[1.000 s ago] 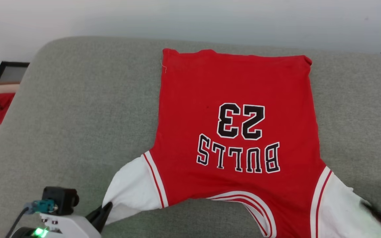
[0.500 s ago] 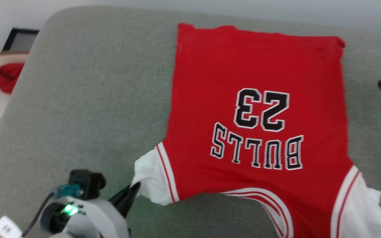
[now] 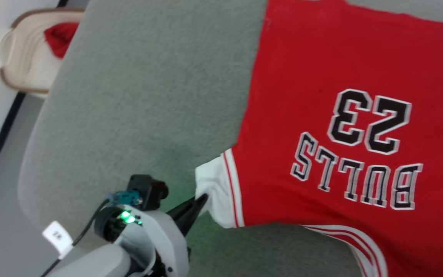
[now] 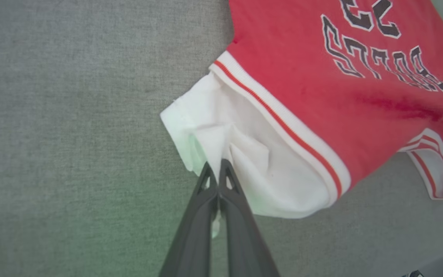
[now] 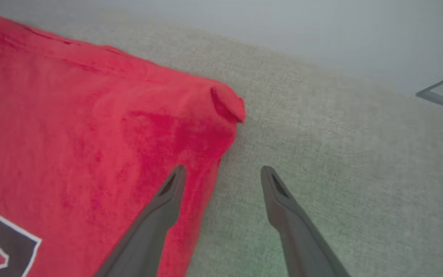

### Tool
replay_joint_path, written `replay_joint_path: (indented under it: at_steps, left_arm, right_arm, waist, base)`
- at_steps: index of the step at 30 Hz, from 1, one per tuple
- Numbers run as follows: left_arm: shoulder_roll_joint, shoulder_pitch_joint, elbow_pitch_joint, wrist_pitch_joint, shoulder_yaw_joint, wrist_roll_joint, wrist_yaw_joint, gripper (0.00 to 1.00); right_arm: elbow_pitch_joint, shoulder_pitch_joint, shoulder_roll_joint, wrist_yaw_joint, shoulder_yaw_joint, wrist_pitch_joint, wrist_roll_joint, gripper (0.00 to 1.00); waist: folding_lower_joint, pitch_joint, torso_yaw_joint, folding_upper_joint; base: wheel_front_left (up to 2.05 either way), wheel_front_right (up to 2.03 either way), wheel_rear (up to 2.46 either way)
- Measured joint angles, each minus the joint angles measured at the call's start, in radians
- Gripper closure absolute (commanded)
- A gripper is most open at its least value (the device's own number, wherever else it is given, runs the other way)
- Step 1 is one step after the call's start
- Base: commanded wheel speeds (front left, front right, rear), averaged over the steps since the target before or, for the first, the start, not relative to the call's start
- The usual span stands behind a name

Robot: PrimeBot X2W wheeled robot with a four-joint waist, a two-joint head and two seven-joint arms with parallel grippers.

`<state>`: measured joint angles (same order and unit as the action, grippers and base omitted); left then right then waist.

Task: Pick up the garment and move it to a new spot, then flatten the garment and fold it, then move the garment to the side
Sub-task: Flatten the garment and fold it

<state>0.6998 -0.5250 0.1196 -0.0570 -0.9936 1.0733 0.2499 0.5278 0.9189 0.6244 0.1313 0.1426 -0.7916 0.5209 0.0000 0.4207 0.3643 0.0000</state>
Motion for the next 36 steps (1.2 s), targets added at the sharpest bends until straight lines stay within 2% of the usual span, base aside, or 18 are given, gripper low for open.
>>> replay_joint_path:
  at_steps: [9, 10, 11, 17, 25, 31, 36]
  left_arm:
    - [-0.076, -0.037, -0.083, 0.004, -0.025, -0.007, -0.063, 1.00]
    - [-0.081, -0.040, -0.092, 0.005, -0.025, -0.007, -0.067, 1.00]
    - [-0.084, -0.041, -0.099, 0.007, -0.025, -0.006, -0.072, 1.00]
    - [-0.096, -0.043, -0.142, 0.018, -0.021, 0.004, -0.091, 1.00]
    - [-0.075, -0.039, -0.175, 0.036, -0.006, 0.015, -0.096, 1.00]
    - [-0.031, -0.015, -0.175, 0.045, 0.014, 0.034, -0.075, 1.00]
    - [0.012, 0.020, -0.153, 0.043, 0.026, 0.047, -0.046, 1.00]
  right_arm:
    - [0.219, 0.125, -0.007, 0.000, -0.034, -0.033, -0.063, 0.00]
    - [0.237, 0.138, -0.007, -0.001, -0.037, -0.050, -0.067, 0.42]
    - [0.247, 0.150, -0.006, -0.002, -0.038, -0.067, -0.067, 1.00]
    - [0.281, 0.178, -0.010, -0.001, -0.041, -0.070, -0.084, 1.00]
    - [0.291, 0.176, -0.063, -0.001, -0.023, -0.068, -0.068, 1.00]
    - [0.173, 0.092, -0.078, -0.001, 0.082, -0.112, 0.039, 1.00]
    - [0.027, -0.025, -0.029, -0.001, 0.148, -0.124, 0.142, 1.00]
  waist:
    - [0.0000, 0.066, 0.096, 0.0000]
    - [0.0001, 0.072, 0.104, 0.0000]
    - [0.0000, 0.077, 0.111, 0.0000]
    - [0.0000, 0.085, 0.127, 0.0000]
    - [0.0001, 0.049, 0.081, 0.0000]
    - [0.0000, 0.004, 0.021, 0.0000]
    - [0.0000, -0.043, -0.041, 0.0000]
  base:
    - [0.00, 0.00, 0.00]
    - [0.00, 0.00, 0.00]
    - [0.00, 0.00, 0.00]
    - [0.00, 0.00, 0.00]
    - [0.00, 0.00, 0.00]
    - [0.00, 0.00, 0.00]
    - [0.00, 0.00, 0.00]
